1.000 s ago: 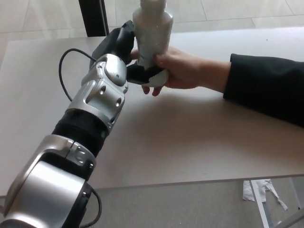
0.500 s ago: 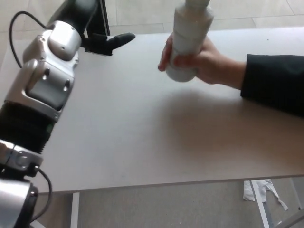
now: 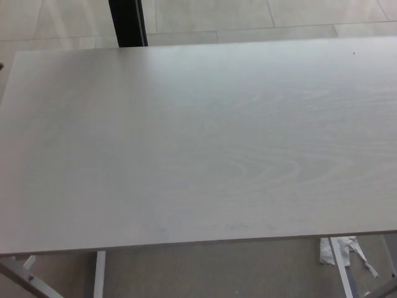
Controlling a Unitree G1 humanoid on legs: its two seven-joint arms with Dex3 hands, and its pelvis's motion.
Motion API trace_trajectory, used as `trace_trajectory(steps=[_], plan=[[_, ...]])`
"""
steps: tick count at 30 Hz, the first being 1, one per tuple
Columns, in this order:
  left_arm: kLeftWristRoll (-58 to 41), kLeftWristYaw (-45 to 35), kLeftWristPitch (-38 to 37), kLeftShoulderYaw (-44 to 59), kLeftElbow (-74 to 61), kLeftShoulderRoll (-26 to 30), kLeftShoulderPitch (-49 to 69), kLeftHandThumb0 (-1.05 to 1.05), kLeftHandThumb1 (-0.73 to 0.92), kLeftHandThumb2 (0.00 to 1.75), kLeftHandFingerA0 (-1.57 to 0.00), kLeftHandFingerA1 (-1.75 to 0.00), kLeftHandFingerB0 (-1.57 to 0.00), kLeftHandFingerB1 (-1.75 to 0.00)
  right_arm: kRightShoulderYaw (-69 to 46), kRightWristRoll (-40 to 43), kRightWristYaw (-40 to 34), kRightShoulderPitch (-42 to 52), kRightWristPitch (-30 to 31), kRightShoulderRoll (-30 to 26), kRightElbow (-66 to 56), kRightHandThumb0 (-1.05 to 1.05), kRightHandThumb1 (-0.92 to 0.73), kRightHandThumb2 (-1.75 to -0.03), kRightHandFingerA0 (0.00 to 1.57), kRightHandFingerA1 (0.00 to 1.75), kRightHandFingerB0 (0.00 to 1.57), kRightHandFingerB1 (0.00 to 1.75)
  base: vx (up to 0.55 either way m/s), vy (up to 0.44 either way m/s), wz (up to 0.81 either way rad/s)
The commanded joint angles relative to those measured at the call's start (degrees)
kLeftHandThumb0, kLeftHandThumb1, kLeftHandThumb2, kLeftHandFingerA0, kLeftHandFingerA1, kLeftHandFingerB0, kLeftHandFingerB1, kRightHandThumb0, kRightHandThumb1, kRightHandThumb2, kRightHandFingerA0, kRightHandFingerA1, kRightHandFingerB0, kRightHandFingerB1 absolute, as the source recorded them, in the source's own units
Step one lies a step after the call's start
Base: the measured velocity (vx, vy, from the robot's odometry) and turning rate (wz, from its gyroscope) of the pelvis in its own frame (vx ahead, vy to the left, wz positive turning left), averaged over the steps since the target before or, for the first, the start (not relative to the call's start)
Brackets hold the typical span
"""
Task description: Pick up a bottle and hand it
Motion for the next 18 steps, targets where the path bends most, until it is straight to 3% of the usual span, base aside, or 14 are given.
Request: trace_trajectory(steps=[1, 2, 5, 6, 7, 8, 9, 10, 11, 12, 13, 15, 16, 18], plan=[[-3.8, -13.1, 2.7, 47.0, -0.7, 9.7, 37.7, -0.87, 0.55, 0.57, -0.13, -1.01, 0.0, -0.23, -3.1, 2.4, 1.5, 2.2, -2.2, -2.7, 2.2, -0.65, -0.54, -0.57, 0.86, 1.12, 0.34, 0.46, 0.0, 0.0, 0.0], [-4.3, -10.9, 1.8, 47.0, 1.3, 8.5, 39.2, -0.85, 0.43, 0.86, -0.06, -0.77, 0.0, -0.19, -3.3, 2.6, 1.6, 2.1, -2.0, -2.6, 2.2, -0.64, -0.53, -0.57, 0.87, 1.14, 0.35, 0.47, 0.0, 0.0, 0.0], [-7.3, -2.9, -4.5, 40.3, 15.7, 5.2, 41.0, -0.78, 0.42, 0.86, -0.15, -0.71, 0.0, -0.15, -3.3, 2.6, 1.6, 2.3, -1.3, -2.6, 2.0, -0.66, -0.42, -0.83, 0.88, 1.14, 0.32, 0.55, 0.0, 0.0, 0.0], [-7.3, -2.3, -5.2, 39.0, 17.2, 5.1, 40.6, -0.81, 0.56, 0.58, -0.12, -0.75, 0.0, -0.23, -3.3, 2.5, 1.6, 2.3, -1.5, -2.7, 2.2, -0.67, -0.42, -0.83, 0.89, 1.14, 0.31, 0.54, 0.0, 0.0, 0.0], [-7.9, -0.7, -6.1, 35.9, 20.9, 4.1, 38.5, -0.72, 0.41, 0.87, -0.14, -0.68, 0.0, -0.23, -3.3, 2.3, 1.7, 2.4, -1.9, -2.9, 2.4, -0.66, -0.42, -0.83, 0.89, 1.16, 0.32, 0.54, 0.0, 0.0, 0.0], [-8.3, 0.2, -7.1, 34.5, 22.9, 3.4, 37.3, -0.8, 0.46, 0.87, -0.19, -0.74, -0.02, -0.23, -3.4, 2.4, 1.9, 2.4, -1.8, -2.9, 2.4, -0.65, -0.54, -0.57, 0.82, 1.31, 0.36, 0.47, 0.0, 0.0, 0.0], [-8.4, 1.1, -8.5, 33.3, 24.8, 2.9, 36.4, -0.8, 0.46, 0.87, -0.19, -0.74, -0.02, -0.23, -3.5, 2.6, 2.2, 2.4, -1.7, -2.9, 2.5, -0.65, -0.42, -0.82, 0.88, 1.16, 0.32, 0.53, 0.0, 0.0, 0.0], [-10.9, 1.6, -10.1, 33.6, 28.2, 0.0, 34.0, -0.41, 0.27, 0.91, -0.07, -0.6, 0.0, -0.55, -3.3, 2.2, 2.4, 2.5, -2.1, -3.2, 2.7, -0.64, -0.54, -0.58, 0.81, 1.28, 0.36, 0.47, 0.0, 0.0, 0.0], [-13.4, 1.0, -11.5, 34.0, 30.7, -2.8, 32.4, -0.8, 0.46, 0.89, -0.01, -0.69, -0.07, -0.4, -3.3, 2.1, 2.5, 2.3, -2.2, -3.4, 3.0, -0.65, -0.42, -0.83, 0.88, 1.15, 0.31, 0.54, 0.0, 0.0, 0.0], [-14.2, 0.4, -11.4, 34.0, 31.7, -4.1, 32.1, -0.42, 0.27, 0.91, -0.1, -0.62, 0.0, -0.54, -3.4, 2.1, 2.4, 2.2, -2.1, -3.3, 3.2, -0.62, -0.53, -0.57, 0.82, 1.22, 0.37, 0.46, 0.0, 0.0, 0.0], [-15.6, 0.3, -11.0, 34.1, 33.7, -7.0, 31.4, -0.76, 0.44, 0.82, -0.46, -0.91, -0.04, -0.5, -3.3, 1.9, 2.2, 2.0, -1.8, -3.3, 3.3, -0.68, -0.43, -0.82, 0.87, 1.17, 0.32, 0.54, 0.0, 0.0, 0.0], [-13.4, -1.7, -10.7, 30.4, 33.8, -6.7, 32.4, -0.7, 0.43, 0.81, -0.26, -0.73, -0.12, -0.49, -3.5, 2.1, 2.3, 2.2, -1.9, -3.2, 3.4, -0.64, -0.53, -0.57, 0.85, 1.38, 0.36, 0.47, 0.0, 0.0, 0.0], [-9.9, -5.8, -10.1, 24.4, 32.8, -5.9, 35.0, -0.68, 0.51, 0.55, -0.18, -0.8, -0.2, -0.44, -3.7, 2.2, 2.3, 2.5, -2.1, -3.1, 3.5, -0.64, -0.53, -0.57, 0.86, 1.36, 0.36, 0.47, 0.0, 0.0, 0.0], [-8.1, -3.9, -12.2, 22.6, 33.0, -5.2, 35.9, -0.73, 0.41, 0.79, -0.26, -0.71, -0.21, -0.5, -4.2, 2.4, 1.8, 1.6, -1.4, -2.8, 4.0, -0.66, -0.4, -0.82, 0.93, 1.16, 0.31, 0.54, 0.0, 0.0, 0.0]])
